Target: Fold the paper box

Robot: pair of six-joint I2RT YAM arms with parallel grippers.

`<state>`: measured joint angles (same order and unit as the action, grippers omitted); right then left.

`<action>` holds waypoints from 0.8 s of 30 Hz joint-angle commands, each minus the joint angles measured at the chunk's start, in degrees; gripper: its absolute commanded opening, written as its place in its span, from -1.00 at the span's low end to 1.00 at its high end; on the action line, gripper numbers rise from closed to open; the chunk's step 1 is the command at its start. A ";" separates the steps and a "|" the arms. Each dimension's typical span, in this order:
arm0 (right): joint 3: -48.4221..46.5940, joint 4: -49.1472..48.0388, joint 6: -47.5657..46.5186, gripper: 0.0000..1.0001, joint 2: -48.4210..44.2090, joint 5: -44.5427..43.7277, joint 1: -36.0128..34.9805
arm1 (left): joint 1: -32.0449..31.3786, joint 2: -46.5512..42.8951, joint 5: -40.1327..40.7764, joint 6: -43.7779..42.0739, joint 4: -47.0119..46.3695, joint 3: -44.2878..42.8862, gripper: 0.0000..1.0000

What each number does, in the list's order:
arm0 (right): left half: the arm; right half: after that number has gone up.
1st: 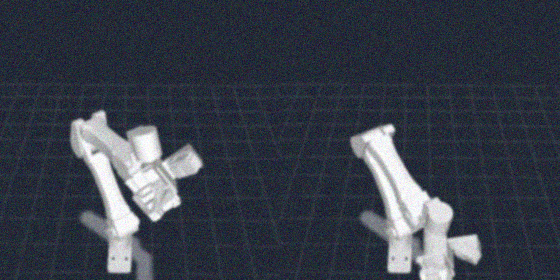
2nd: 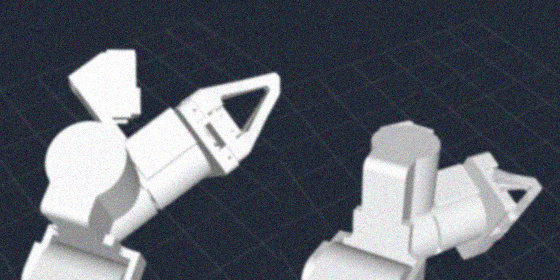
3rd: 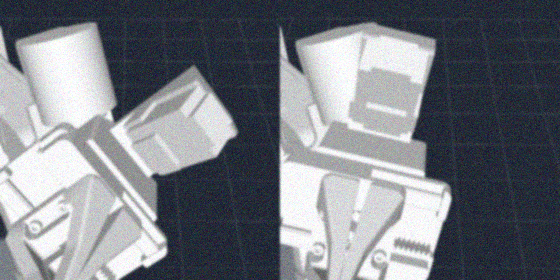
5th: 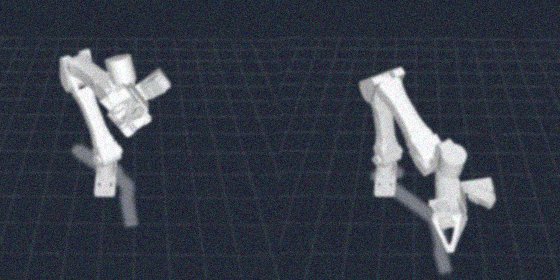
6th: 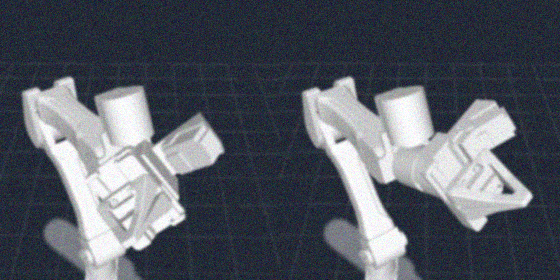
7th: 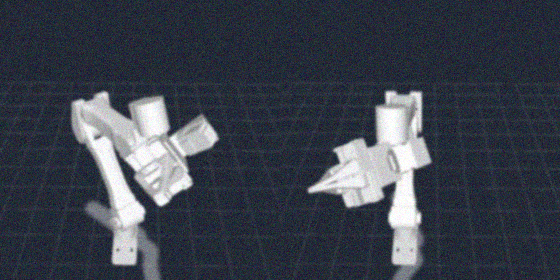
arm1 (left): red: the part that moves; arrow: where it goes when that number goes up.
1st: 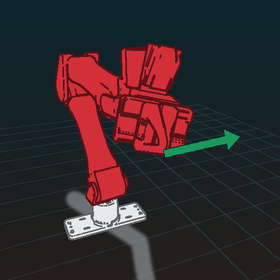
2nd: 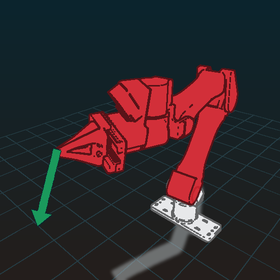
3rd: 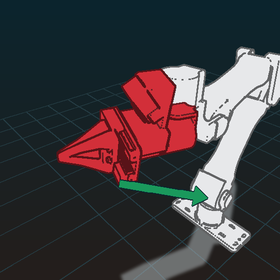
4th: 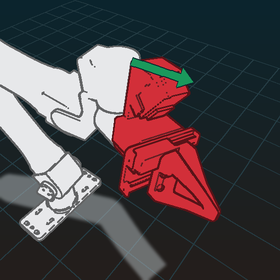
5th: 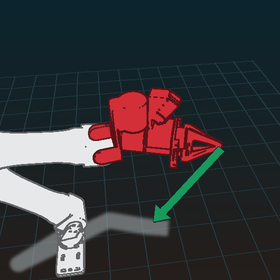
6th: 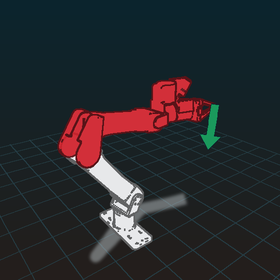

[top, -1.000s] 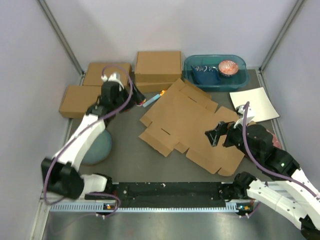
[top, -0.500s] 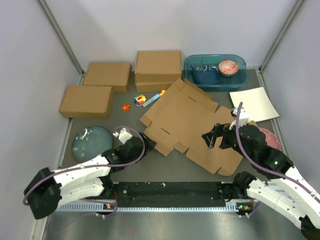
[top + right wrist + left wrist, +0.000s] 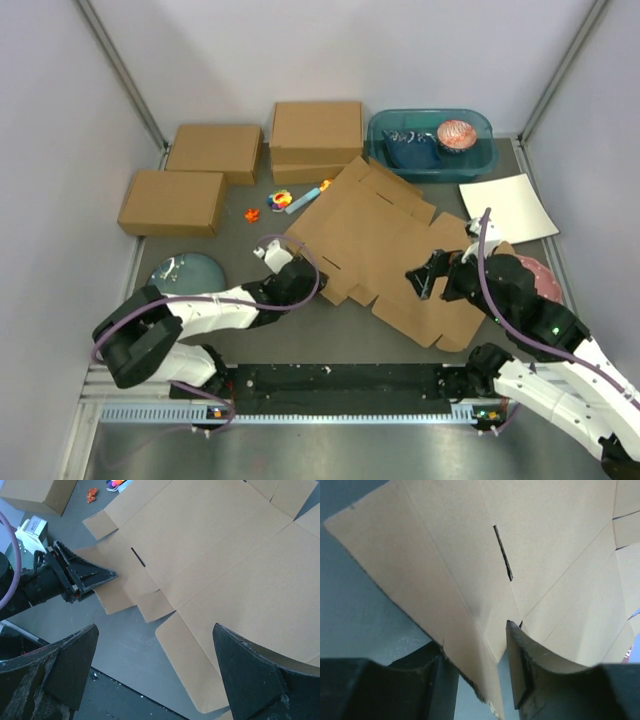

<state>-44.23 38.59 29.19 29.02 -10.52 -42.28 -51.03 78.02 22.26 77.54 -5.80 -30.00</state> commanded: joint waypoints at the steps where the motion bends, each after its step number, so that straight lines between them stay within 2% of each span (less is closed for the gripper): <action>1: -0.60 -0.01 0.52 0.98 -1.24 -0.38 -0.61 | 0.57 -3.73 2.70 -2.30 -4.65 2.13 -0.37; 4: -0.86 0.17 0.69 0.97 -1.50 -0.20 -0.52 | 1.19 -6.55 3.84 -5.72 -4.13 2.31 -0.68; 5: -1.38 0.26 0.69 0.97 -1.51 -0.29 -0.52 | 1.37 -8.56 4.10 -7.99 -3.26 2.05 -0.87; 6: -1.65 0.35 0.52 0.97 -1.51 -0.29 -0.61 | 1.37 -9.63 4.63 -9.32 -1.51 1.70 -0.92; 9: -4.28 1.57 -0.62 0.97 -1.42 -0.64 -0.61 | 2.51 -15.07 3.41 -17.39 2.54 -2.07 -1.00; 10: -5.25 2.01 -1.15 0.97 -1.42 -0.99 -0.52 | 3.21 -18.05 2.71 -23.08 7.16 -6.08 -1.00; 12: -8.85 3.68 -2.99 0.97 -1.24 -2.57 -0.52 | 5.93 -20.70 0.86 -28.82 12.10 -11.28 -1.00; 14: -12.87 4.74 -4.74 0.97 -0.89 -3.97 -0.61 | 9.60 -23.61 -4.31 -36.79 17.73 -19.81 -1.00; 15: -14.12 5.35 -5.10 0.98 -0.72 -4.24 -0.61 | 11.11 -23.96 -6.59 -38.76 19.67 -22.97 -1.00; 16: -15.35 5.62 -5.54 0.98 -0.63 -4.50 -0.61 | 12.69 -24.23 -12.88 -40.43 21.60 -29.52 -1.00; 18: -18.52 5.97 -6.25 0.98 -0.45 -4.51 -0.61 | 16.21 -23.79 -18.28 -44.83 27.06 -36.06 -1.00; 19: -19.40 6.23 -6.42 0.98 -0.36 -4.42 -0.52 | 16.57 -22.66 -20.31 -47.10 29.16 -42.71 -1.00; 22: -23.08 6.32 -6.95 0.98 -0.36 -3.80 -0.52 | 16.75 -18.80 -30.41 -49.14 36.02 -55.28 -1.00; 24: -24.32 6.50 -7.48 0.98 -0.36 -3.72 -0.61 | 16.75 -16.94 -38.76 -48.36 38.32 -59.80 -1.00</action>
<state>-64.75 44.27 23.86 28.38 -13.65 -42.28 -34.17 57.58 2.07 34.70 24.18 -79.59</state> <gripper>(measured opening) 0.988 0.022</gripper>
